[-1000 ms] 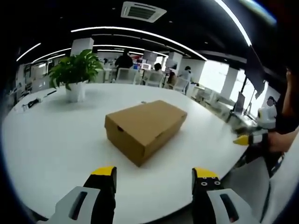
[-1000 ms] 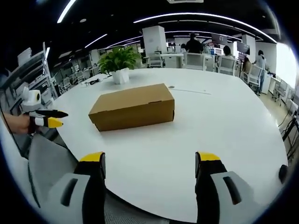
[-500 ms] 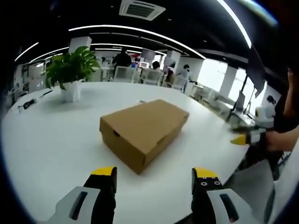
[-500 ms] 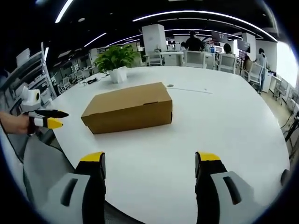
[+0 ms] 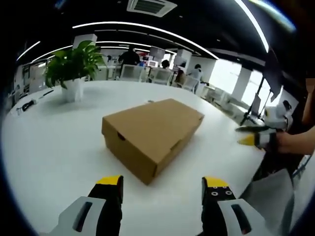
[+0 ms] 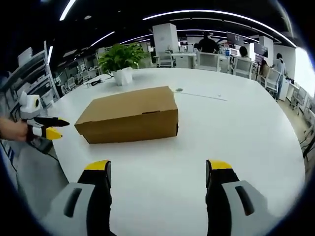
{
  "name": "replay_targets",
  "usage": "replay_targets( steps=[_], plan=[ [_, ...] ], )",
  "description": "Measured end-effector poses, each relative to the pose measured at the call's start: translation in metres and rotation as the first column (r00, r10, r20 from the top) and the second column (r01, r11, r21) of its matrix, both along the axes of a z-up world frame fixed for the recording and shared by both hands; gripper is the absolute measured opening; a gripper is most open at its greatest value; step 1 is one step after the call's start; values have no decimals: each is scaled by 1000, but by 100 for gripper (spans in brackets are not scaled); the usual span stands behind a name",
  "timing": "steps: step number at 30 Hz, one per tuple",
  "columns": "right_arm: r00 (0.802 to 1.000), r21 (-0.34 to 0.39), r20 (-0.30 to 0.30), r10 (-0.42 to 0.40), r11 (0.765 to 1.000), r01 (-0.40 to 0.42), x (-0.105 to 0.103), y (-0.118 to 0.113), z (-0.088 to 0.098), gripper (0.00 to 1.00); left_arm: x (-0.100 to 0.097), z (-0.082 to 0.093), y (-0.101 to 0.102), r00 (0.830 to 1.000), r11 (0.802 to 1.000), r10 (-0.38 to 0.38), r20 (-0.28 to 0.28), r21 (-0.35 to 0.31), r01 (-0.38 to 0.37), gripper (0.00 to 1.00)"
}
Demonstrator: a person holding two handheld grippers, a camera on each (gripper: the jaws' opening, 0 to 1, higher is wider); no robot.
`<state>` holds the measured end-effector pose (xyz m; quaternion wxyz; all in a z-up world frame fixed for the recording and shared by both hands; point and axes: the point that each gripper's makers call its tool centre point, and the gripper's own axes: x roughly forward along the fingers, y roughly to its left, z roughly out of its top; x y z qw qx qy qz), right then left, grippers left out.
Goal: Operate the shoe box by opening the lid, removing the specified soft item, and placing it in the target area until the item is outside and the box remains undamaged.
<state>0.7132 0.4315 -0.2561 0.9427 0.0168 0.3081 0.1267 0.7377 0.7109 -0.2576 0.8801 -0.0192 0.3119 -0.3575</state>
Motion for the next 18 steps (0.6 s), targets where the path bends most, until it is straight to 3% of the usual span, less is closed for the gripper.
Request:
replay_targets(
  steps=[12, 18],
  plan=[
    [999, -10, -9, 44, 999, -45, 33, -5, -10, 74, 21, -20, -3, 999, 1000, 17, -29, 7, -17, 65],
    [997, -10, -13, 72, 997, -72, 49, -1, -17, 74, 25, -23, -10, 999, 1000, 11, -45, 9, -11, 65]
  ],
)
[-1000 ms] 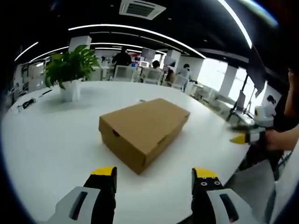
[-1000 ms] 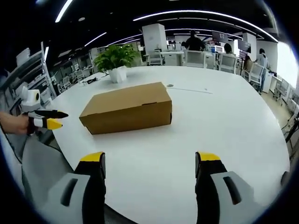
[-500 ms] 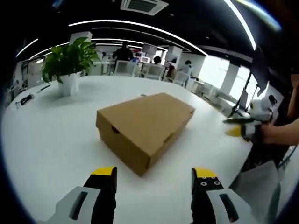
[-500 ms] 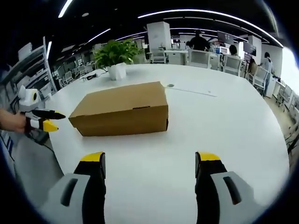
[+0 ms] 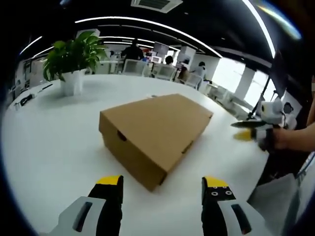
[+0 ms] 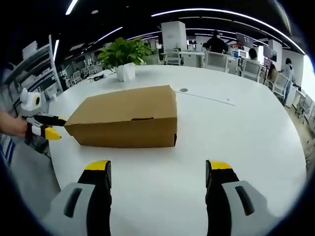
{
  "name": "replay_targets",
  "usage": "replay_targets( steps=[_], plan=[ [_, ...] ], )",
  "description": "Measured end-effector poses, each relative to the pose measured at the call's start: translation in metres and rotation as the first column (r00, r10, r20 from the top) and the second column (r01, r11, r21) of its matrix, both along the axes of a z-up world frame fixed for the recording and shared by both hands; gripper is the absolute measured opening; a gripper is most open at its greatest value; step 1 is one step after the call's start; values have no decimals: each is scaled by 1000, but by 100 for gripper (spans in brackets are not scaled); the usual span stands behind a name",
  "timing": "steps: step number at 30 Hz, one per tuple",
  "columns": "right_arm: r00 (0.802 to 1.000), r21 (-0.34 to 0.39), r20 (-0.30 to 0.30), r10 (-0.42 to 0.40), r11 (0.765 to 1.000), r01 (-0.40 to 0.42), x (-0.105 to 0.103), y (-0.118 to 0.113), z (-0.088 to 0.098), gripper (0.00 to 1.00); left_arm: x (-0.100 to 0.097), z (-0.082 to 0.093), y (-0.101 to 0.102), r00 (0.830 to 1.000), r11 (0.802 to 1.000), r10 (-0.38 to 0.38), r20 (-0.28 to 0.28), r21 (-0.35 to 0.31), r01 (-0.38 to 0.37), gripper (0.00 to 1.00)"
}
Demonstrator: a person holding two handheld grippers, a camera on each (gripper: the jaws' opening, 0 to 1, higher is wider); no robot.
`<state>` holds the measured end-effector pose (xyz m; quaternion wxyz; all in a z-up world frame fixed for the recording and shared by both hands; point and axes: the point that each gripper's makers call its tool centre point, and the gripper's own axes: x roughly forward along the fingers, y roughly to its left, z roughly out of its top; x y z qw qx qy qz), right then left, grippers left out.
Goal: Operate the shoe box by opening the lid, removing the specified soft item, and placing it in the target area until the item is outside and the box remains undamaged.
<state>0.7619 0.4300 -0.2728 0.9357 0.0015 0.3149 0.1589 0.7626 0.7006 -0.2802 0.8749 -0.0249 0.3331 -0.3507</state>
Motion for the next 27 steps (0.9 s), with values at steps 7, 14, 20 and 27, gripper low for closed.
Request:
replay_targets(
  steps=[7, 14, 20, 27],
  plan=[
    [999, -18, 3, 50, 999, -50, 18, 3, -5, 74, 7, -3, -9, 1000, 1000, -21, -11, 3, 21, 65],
    [996, -24, 2, 87, 996, -87, 31, 6, -9, 74, 14, -9, -15, 999, 1000, -28, -18, 10, 28, 65],
    [989, -50, 5, 149, 988, -149, 42, 14, -14, 74, 19, -12, -17, 999, 999, -31, -20, 9, 31, 66],
    [981, -45, 13, 195, 980, -194, 57, 21, -17, 74, 22, -13, -22, 999, 999, -32, -20, 13, 33, 66]
  ],
)
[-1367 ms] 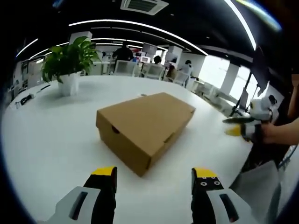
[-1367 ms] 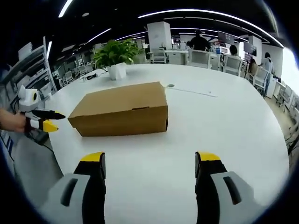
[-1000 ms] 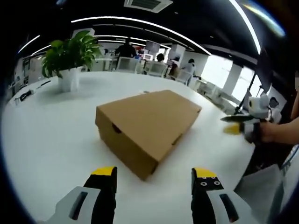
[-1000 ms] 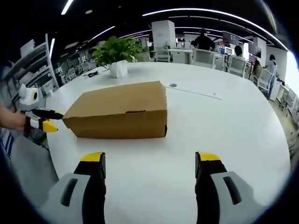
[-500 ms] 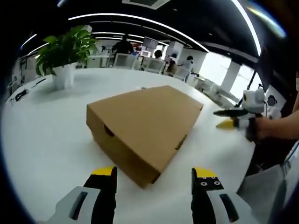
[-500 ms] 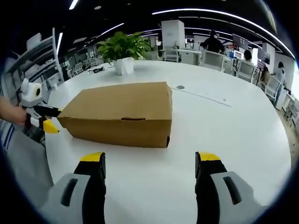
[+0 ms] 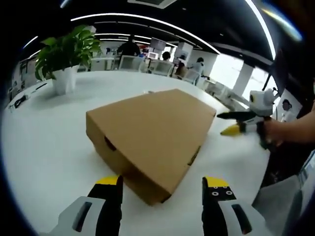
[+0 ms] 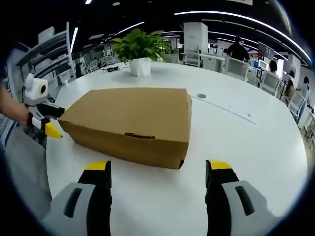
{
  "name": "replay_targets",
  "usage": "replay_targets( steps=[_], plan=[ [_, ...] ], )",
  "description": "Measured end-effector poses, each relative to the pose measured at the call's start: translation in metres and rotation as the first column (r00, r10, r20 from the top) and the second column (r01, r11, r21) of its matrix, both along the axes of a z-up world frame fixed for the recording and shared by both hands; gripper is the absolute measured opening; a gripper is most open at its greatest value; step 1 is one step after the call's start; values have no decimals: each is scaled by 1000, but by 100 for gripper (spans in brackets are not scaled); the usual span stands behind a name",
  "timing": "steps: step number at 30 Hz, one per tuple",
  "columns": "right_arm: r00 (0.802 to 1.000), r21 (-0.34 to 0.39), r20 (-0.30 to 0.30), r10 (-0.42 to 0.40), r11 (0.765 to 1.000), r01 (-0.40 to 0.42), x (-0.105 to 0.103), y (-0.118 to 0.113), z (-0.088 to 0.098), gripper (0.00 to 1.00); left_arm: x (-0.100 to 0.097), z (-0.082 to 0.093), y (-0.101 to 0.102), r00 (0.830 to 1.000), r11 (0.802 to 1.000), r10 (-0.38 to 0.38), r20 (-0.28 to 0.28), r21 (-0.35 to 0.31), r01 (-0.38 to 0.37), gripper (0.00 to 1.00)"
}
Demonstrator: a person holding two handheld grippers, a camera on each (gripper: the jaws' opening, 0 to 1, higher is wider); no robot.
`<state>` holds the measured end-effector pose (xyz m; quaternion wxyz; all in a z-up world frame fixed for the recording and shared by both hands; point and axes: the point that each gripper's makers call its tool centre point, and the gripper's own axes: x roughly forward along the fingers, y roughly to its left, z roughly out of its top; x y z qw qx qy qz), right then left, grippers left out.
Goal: Operate the shoe box by opening the lid, removing the specified soft item, and placing it in the target area until the item is outside and the box remains undamaged.
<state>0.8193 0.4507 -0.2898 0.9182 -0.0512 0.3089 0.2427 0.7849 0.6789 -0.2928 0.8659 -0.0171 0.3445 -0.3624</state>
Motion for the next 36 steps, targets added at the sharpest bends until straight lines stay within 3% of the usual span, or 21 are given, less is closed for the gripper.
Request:
replay_targets(
  steps=[9, 16, 23, 27, 36],
  plan=[
    [996, -12, -1, 90, 996, -90, 17, 10, -8, 72, 6, -4, -2, 1000, 1000, 0, 2, 12, 0, 65],
    [994, -4, 1, 105, 994, -105, 26, 12, -13, 72, 7, -6, -1, 1000, 1000, 16, -4, 10, -16, 65],
    [991, 4, 5, 132, 991, -132, 28, 17, -15, 72, 11, -7, 0, 1000, 999, 31, -3, 15, -31, 64],
    [978, -15, 49, 201, 980, -201, 26, 24, -11, 66, 13, -10, 2, 999, 999, 40, 8, 28, -40, 61],
    [977, -13, 64, 204, 979, -203, 27, 24, -10, 65, 15, -11, 4, 999, 998, 48, 8, 37, -48, 58]
  ],
)
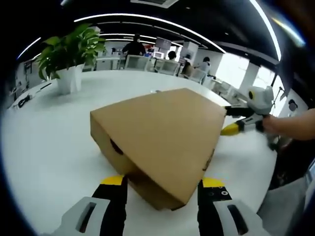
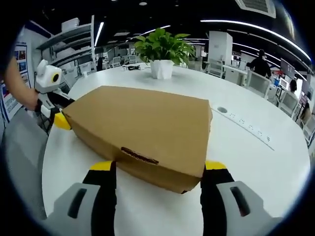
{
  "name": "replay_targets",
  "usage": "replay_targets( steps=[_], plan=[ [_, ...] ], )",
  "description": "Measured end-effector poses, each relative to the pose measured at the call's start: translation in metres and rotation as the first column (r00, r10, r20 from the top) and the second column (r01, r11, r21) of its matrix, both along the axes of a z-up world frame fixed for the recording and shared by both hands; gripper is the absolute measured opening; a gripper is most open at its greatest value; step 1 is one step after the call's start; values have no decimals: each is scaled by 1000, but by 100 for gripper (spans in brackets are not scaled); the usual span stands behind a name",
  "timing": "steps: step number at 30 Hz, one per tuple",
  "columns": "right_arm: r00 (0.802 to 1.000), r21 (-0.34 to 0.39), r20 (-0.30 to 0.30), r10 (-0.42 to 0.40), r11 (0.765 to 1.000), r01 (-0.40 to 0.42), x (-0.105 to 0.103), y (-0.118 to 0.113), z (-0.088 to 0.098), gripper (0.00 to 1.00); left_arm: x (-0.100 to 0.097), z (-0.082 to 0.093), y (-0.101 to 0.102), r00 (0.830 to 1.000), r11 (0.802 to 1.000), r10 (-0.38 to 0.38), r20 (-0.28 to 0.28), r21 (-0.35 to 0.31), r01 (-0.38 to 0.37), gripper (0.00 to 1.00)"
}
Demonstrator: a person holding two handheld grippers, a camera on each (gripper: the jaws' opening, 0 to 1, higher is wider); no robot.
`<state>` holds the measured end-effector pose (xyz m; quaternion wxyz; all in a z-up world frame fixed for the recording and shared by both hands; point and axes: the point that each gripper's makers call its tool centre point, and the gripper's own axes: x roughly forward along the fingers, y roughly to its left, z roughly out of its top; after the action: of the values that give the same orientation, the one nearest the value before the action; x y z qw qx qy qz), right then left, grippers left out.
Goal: Operate the shoe box by opening the lid, removing the specified soft item, and placing it in the target area until the item is outside and the box remains undamaged.
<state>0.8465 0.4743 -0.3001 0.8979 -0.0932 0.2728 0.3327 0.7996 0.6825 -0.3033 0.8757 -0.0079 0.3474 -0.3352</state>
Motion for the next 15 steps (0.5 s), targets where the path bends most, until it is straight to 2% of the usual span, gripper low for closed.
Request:
replay_targets(
  steps=[15],
  plan=[
    [1000, 0, -1, -17, 1000, 17, -2, 4, 1, 65, 3, 0, 1, 1000, 1000, 12, 6, 0, -12, 57]
  ],
)
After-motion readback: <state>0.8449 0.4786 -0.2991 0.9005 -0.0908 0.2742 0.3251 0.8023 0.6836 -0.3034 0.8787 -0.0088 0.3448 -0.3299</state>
